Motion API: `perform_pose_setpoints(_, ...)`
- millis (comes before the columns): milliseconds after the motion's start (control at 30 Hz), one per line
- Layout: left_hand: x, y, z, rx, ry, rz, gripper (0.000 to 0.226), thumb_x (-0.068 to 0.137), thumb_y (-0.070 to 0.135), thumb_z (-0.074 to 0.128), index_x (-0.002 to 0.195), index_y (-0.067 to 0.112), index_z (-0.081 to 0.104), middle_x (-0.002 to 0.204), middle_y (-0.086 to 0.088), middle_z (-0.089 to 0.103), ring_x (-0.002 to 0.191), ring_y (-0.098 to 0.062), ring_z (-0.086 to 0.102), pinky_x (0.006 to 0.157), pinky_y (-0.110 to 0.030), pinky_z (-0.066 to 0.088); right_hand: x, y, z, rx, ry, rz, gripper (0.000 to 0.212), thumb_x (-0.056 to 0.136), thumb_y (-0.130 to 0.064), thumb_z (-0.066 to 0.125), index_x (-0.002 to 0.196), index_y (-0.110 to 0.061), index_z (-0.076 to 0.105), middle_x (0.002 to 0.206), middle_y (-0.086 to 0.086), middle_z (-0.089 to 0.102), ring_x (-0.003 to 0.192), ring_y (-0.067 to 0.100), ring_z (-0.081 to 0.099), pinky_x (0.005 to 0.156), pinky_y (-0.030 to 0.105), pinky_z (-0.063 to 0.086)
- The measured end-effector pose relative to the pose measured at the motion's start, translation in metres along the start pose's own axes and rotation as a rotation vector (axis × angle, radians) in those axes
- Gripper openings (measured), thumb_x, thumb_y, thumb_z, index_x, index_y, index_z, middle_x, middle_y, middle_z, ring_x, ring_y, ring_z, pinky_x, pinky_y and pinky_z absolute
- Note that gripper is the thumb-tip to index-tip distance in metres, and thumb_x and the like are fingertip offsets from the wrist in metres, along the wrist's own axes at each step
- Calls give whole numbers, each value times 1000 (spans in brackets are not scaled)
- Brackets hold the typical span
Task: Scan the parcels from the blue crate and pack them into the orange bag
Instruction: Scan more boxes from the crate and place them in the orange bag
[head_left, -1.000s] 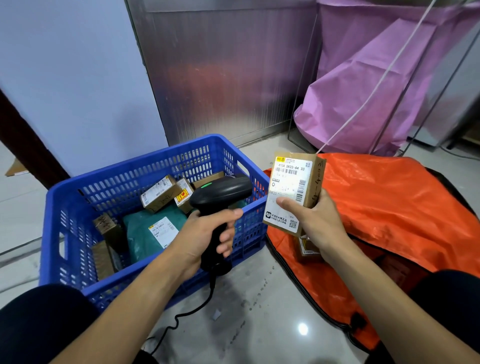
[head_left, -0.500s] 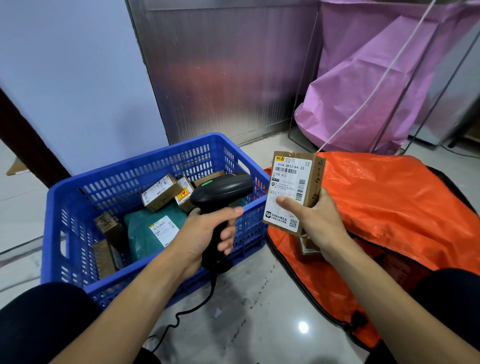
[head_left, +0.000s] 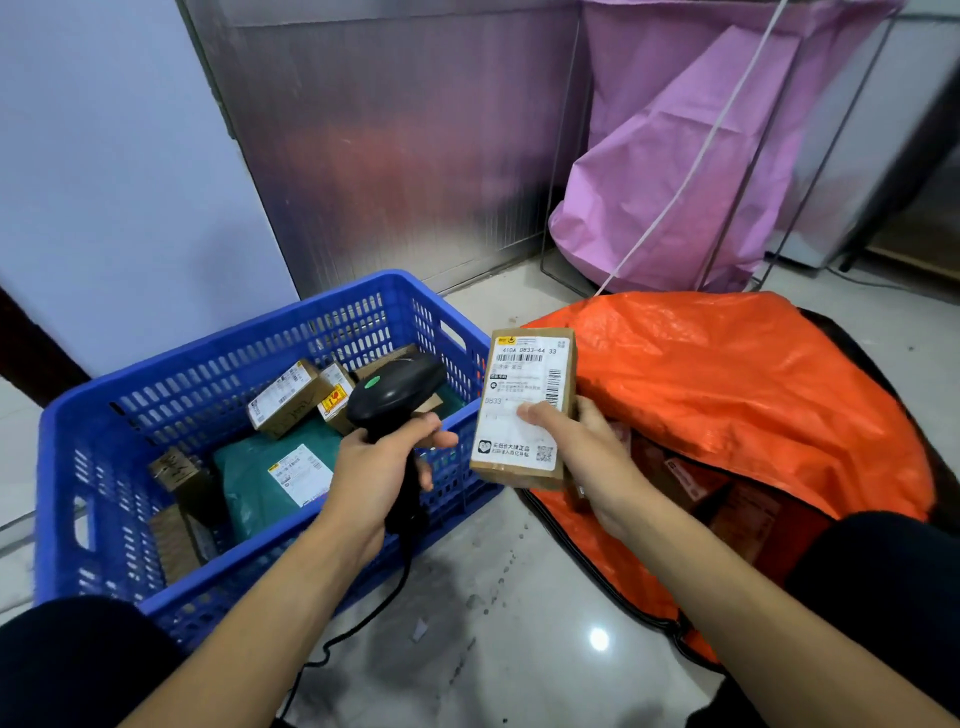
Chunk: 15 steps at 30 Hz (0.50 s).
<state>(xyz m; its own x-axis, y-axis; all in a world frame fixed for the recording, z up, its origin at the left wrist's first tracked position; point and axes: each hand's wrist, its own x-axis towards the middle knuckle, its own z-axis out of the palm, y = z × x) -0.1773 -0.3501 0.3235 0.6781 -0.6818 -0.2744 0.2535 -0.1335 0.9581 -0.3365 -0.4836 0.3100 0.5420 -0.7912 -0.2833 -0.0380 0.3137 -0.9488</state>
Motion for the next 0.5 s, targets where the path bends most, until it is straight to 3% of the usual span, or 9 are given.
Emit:
perform_pose_setpoints(67, 1, -10, 9, 7, 36, -16, 17, 94, 22, 74, 101, 7, 71, 89, -7, 81, 50, -20, 48, 54, -30, 45, -3, 6, 0, 17, -30, 42, 50, 90, -26, 74, 135, -22, 54, 112, -2, 77, 90, 12, 77, 71, 30, 62)
perform_pose_setpoints(167, 0, -26, 23, 61, 65, -60, 23, 91, 27, 78, 96, 5, 73, 65, -12, 68, 46, -20, 51, 47, -28, 42, -7, 19, 0, 13, -72, 112, 74, 71, -37, 80, 139, -24, 56, 114, -1, 77, 102, 18, 76, 92, 43, 61)
perform_pose_setpoints(233, -1, -33, 31, 59, 64, -78, 26, 89, 29, 80, 97, 5, 73, 62, -13, 64, 47, -19, 54, 49, -29, 43, -9, 25, -7, 14, -102, 174, 76, 69, -41, 80, 140, -23, 57, 114, 2, 78, 103, 21, 76, 86, 44, 62)
perform_pose_setpoints(333, 1, -41, 38, 78, 49, -93, 22, 89, 28, 81, 97, 9, 73, 61, -11, 65, 53, -21, 57, 58, -35, 44, -17, 28, -21, -41, -186, 243, 54, 87, -46, 74, 134, -24, 61, 111, 3, 78, 96, 27, 77, 68, 39, 62)
perform_pose_setpoints(400, 0, -46, 45, 84, 20, -105, 18, 89, 25, 80, 98, 10, 73, 63, -12, 67, 55, -23, 57, 61, -36, 45, -22, 33, -30, -53, -184, 255, 43, 92, -46, 71, 130, -29, 61, 108, 2, 79, 95, 30, 77, 68, 40, 63)
perform_pose_setpoints(500, -4, -56, 60, 114, -29, -125, 12, 90, 18, 79, 96, 9, 74, 63, -7, 68, 55, -22, 55, 56, -32, 44, -24, 44, -43, -59, -119, 275, 49, 88, -44, 76, 132, -31, 60, 111, -3, 78, 99, 22, 77, 71, 42, 63)
